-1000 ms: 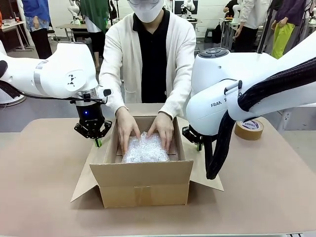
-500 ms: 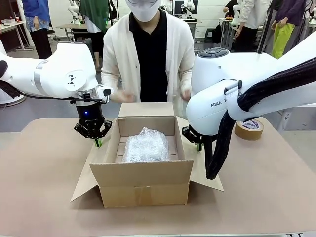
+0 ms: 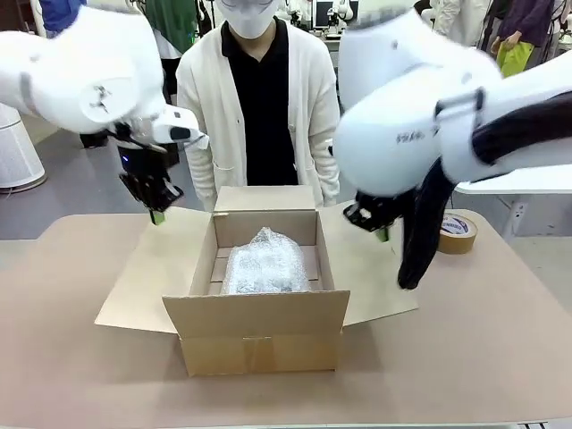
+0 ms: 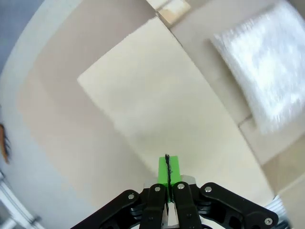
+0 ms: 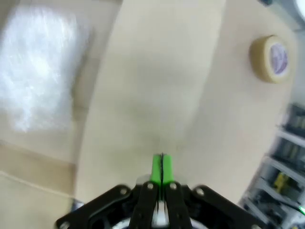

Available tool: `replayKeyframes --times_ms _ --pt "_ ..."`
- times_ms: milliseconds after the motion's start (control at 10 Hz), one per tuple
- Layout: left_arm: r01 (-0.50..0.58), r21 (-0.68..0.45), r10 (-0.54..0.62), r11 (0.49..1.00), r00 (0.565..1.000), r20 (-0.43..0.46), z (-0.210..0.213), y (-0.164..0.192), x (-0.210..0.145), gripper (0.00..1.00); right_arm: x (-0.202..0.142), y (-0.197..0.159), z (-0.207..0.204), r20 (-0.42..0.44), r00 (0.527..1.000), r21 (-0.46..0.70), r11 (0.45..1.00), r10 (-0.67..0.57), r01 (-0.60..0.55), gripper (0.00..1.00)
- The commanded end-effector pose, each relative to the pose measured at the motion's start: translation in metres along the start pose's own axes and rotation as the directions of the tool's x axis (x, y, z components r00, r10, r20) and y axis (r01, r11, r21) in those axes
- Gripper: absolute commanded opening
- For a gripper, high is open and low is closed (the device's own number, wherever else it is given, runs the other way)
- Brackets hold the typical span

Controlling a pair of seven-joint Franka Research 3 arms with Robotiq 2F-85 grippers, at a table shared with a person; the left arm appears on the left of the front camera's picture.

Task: Wrap the clocks to prevent damage.
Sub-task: Once the human has placed the objects inside and stepped back, release both hands from the side flaps of the Package Box.

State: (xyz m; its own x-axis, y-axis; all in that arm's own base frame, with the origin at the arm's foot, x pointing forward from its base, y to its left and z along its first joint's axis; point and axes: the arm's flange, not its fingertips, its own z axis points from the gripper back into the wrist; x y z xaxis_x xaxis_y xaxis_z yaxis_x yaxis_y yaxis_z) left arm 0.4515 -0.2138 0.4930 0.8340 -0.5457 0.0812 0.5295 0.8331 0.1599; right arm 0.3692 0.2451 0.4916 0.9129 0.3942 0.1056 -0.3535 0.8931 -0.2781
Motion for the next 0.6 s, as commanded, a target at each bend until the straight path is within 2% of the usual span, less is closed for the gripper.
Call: replayKeyframes --times_ms 0,100,300,400,500 --pt "0.225 0.001 -0.225 0.974 0.974 0.016 0.02 0.019 -0.033 0.0 -0.018 -0.029 0.03 -0.056 0.95 -0.099 0.945 0.308 -0.313 0.01" --pt "0.376 -0.028 -0.376 0.926 0.926 0.023 0.036 0.03 -0.041 0.0 -0.027 -0.04 0.041 -0.09 0.893 -0.137 0.883 0.441 -0.45 0.01" --pt "0.55 -0.109 -0.546 0.828 0.835 0.063 0.041 0.043 -0.066 0.0 -0.039 -0.057 0.043 -0.146 0.783 -0.147 0.769 0.605 -0.622 0.01" --pt "0.616 -0.136 -0.612 0.776 0.787 0.076 0.043 0.058 -0.069 0.0 -0.042 -0.064 0.04 -0.143 0.749 -0.128 0.739 0.647 -0.662 0.01" --pt "0.594 -0.117 -0.588 0.796 0.804 0.087 0.041 0.067 -0.075 0.0 -0.042 -0.07 0.036 -0.128 0.772 -0.134 0.761 0.622 -0.635 0.01"
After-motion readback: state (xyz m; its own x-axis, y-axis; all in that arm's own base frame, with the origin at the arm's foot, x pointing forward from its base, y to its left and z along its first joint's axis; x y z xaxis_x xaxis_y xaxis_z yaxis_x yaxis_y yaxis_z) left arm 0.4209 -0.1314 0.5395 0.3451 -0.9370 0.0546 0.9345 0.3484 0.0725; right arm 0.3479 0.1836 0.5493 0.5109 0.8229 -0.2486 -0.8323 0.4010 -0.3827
